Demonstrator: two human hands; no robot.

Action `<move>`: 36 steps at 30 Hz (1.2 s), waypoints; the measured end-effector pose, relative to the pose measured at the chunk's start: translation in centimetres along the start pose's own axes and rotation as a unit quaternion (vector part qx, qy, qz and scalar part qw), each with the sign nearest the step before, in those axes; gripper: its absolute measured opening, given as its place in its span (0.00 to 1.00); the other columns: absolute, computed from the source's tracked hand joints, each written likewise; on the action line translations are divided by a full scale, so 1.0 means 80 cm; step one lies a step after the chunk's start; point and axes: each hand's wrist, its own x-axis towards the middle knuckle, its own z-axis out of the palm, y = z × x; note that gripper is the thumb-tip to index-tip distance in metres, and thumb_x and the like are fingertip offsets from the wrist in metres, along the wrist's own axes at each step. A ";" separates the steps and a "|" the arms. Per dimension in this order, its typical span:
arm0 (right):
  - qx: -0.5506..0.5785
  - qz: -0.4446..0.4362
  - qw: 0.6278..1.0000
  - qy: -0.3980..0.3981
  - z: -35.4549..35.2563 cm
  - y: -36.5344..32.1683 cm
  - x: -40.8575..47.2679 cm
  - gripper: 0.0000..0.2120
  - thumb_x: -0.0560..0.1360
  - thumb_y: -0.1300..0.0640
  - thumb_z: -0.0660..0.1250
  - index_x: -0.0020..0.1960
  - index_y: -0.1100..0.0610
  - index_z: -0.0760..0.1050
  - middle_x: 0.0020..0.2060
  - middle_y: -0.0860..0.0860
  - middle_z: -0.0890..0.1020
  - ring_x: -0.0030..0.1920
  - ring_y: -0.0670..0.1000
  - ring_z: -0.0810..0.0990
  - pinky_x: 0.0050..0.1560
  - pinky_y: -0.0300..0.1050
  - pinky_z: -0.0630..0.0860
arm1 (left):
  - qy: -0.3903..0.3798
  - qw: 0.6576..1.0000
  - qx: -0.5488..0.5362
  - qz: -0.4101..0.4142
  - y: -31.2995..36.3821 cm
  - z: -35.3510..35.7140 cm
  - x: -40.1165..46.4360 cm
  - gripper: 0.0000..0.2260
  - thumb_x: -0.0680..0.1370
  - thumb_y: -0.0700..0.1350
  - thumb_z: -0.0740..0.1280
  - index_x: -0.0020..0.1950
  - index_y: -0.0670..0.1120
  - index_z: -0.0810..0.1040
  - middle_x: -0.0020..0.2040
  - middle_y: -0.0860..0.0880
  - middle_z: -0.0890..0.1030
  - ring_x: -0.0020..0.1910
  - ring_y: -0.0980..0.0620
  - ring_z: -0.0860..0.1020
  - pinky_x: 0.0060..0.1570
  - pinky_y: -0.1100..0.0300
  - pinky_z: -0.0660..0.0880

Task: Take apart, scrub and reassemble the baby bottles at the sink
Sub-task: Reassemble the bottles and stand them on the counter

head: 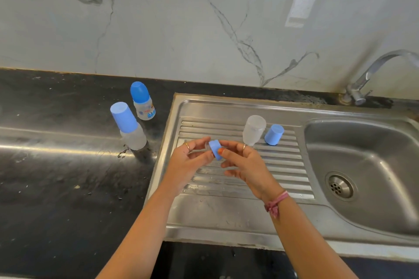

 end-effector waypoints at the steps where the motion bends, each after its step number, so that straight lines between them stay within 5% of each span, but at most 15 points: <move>1: 0.007 -0.003 1.000 0.003 0.000 -0.001 -0.002 0.12 0.75 0.56 0.71 0.58 0.53 0.79 0.47 0.52 0.84 0.39 0.45 0.81 0.39 0.39 0.79 | 0.004 1.000 -0.008 -0.001 0.000 0.001 -0.002 0.19 0.71 0.47 0.75 0.62 0.48 0.80 0.49 0.50 0.85 0.49 0.51 0.84 0.47 0.60 0.80; 6: 0.036 -0.036 0.999 0.000 -0.006 -0.002 -0.005 0.12 0.74 0.57 0.72 0.56 0.56 0.81 0.49 0.55 0.85 0.44 0.48 0.83 0.44 0.41 0.80 | 0.042 0.998 -0.046 -0.007 0.003 0.014 -0.007 0.25 0.65 0.55 0.76 0.60 0.50 0.81 0.51 0.54 0.85 0.49 0.52 0.84 0.45 0.62 0.80; 11: 0.035 -0.057 0.998 0.006 -0.011 0.001 -0.005 0.12 0.73 0.59 0.73 0.56 0.56 0.81 0.50 0.52 0.86 0.50 0.51 0.84 0.50 0.43 0.80 | 0.060 0.989 -0.132 -0.026 0.002 0.026 -0.014 0.25 0.63 0.53 0.77 0.59 0.48 0.82 0.54 0.47 0.84 0.53 0.49 0.83 0.50 0.58 0.80; 23: 0.007 -0.050 0.999 -0.016 -0.017 -0.006 -0.006 0.20 0.61 0.49 0.80 0.52 0.50 0.83 0.49 0.50 0.85 0.49 0.51 0.84 0.47 0.40 0.80 | 0.008 0.963 -0.258 -0.080 0.015 0.037 -0.024 0.11 0.66 0.46 0.75 0.48 0.50 0.87 0.53 0.44 0.85 0.54 0.48 0.83 0.45 0.61 0.80; 29: 0.070 -0.086 0.989 -0.095 -0.020 -0.010 -0.004 0.18 0.69 0.55 0.74 0.58 0.54 0.82 0.54 0.55 0.84 0.56 0.54 0.83 0.53 0.41 0.79 | -0.007 0.933 -0.349 -0.082 0.023 0.036 -0.024 0.12 0.73 0.44 0.72 0.54 0.43 0.84 0.57 0.38 0.82 0.55 0.47 0.82 0.46 0.62 0.80; 36: 0.010 -0.150 0.988 -0.021 -0.015 -0.008 0.000 0.18 0.71 0.58 0.73 0.61 0.58 0.79 0.51 0.59 0.84 0.52 0.53 0.83 0.55 0.44 0.80 | 0.020 0.929 -0.357 -0.096 0.032 0.045 -0.023 0.20 0.73 0.44 0.72 0.63 0.39 0.76 0.59 0.37 0.81 0.55 0.45 0.82 0.45 0.61 0.81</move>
